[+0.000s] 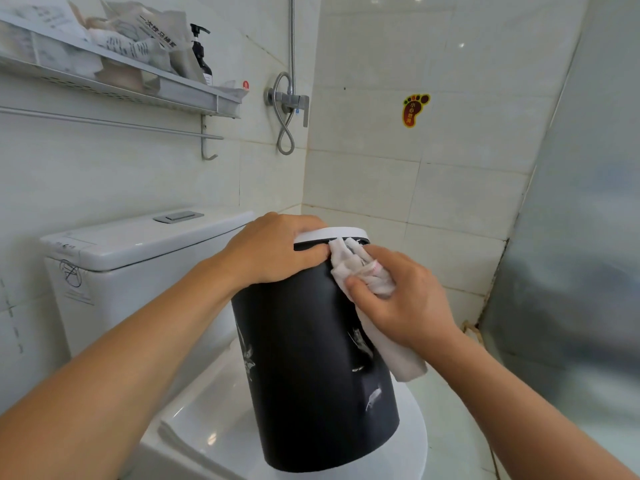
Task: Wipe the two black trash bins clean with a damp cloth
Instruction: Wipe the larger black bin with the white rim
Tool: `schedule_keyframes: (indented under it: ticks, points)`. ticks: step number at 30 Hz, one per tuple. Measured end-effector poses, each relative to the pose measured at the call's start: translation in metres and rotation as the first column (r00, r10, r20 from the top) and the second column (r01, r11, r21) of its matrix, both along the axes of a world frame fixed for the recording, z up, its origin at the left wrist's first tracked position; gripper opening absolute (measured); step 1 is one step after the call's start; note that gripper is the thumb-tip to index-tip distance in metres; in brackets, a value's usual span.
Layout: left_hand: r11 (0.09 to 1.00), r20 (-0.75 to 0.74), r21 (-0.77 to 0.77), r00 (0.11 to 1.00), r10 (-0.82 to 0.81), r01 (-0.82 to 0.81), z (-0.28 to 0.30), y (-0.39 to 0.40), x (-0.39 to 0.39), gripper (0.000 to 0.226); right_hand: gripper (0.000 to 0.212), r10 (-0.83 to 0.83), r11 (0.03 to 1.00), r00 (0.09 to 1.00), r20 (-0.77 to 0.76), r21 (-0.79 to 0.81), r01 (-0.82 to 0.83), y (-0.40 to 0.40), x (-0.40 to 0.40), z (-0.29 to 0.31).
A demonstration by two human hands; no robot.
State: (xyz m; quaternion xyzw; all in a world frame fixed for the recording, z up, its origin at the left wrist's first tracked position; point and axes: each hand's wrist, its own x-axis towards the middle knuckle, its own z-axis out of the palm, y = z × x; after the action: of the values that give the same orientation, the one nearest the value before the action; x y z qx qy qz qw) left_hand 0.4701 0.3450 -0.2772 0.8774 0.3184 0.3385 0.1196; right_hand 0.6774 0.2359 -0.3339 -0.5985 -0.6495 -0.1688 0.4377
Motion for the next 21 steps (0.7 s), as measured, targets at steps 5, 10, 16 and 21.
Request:
schedule_keyframes:
  ticks: [5,10,16,21]
  points:
    - [0.998,0.023,-0.042,0.999,0.040,-0.039,-0.003,0.010,-0.007,0.016,0.048,0.219,0.970,0.956,0.195,-0.149,-0.191,-0.034,-0.014,-0.022]
    - [0.998,0.058,-0.067,0.998,-0.014,0.017,-0.002,0.008,-0.006,0.016,0.050,0.109,0.994,0.987,0.115,-0.035,-0.106,-0.013,-0.007,-0.013]
    - [0.999,0.053,-0.047,0.998,-0.014,0.017,-0.001,0.012,-0.005,0.013,0.048,0.097,0.994,0.995,-0.017,-0.048,-0.098,-0.006,-0.005,-0.017]
    - [0.995,0.101,-0.093,0.994,0.039,-0.030,-0.008,0.027,-0.022,0.011,0.048,0.259,0.947,0.951,0.169,-0.236,-0.216,-0.037,-0.004,-0.047]
